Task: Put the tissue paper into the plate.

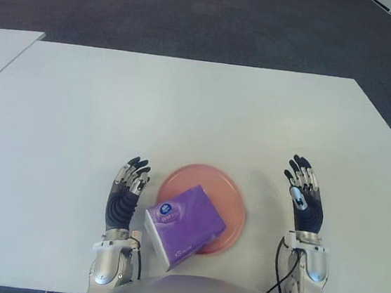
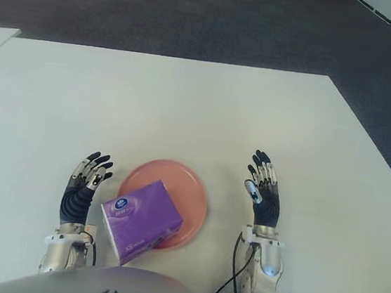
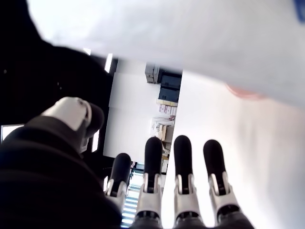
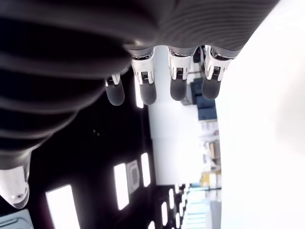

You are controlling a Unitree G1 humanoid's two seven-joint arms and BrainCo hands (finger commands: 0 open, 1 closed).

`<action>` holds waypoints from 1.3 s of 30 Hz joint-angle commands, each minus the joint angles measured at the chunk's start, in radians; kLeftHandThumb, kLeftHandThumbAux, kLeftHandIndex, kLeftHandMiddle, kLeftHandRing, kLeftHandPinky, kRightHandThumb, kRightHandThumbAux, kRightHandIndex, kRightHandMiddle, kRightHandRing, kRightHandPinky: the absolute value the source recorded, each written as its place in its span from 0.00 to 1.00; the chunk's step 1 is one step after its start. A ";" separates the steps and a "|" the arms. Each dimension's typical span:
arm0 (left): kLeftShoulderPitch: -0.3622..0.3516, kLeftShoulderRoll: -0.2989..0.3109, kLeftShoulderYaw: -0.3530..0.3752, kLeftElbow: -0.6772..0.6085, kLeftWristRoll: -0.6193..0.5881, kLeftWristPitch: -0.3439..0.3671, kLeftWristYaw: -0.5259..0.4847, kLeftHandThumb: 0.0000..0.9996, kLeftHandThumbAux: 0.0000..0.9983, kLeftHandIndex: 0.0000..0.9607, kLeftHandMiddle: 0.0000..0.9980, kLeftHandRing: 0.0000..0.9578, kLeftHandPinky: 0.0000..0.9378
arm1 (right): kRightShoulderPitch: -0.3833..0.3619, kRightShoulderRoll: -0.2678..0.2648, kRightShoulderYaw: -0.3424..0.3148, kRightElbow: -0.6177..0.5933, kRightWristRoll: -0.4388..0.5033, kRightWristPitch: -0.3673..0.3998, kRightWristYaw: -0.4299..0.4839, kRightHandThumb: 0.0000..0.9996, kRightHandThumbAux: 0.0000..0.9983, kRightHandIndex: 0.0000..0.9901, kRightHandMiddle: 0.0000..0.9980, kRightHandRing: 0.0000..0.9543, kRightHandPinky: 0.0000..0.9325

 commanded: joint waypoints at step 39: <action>-0.010 -0.023 0.050 0.045 -0.034 -0.017 -0.011 0.19 0.53 0.19 0.22 0.27 0.32 | 0.029 0.007 0.087 -0.063 -0.133 0.295 -0.093 0.24 0.57 0.11 0.11 0.06 0.02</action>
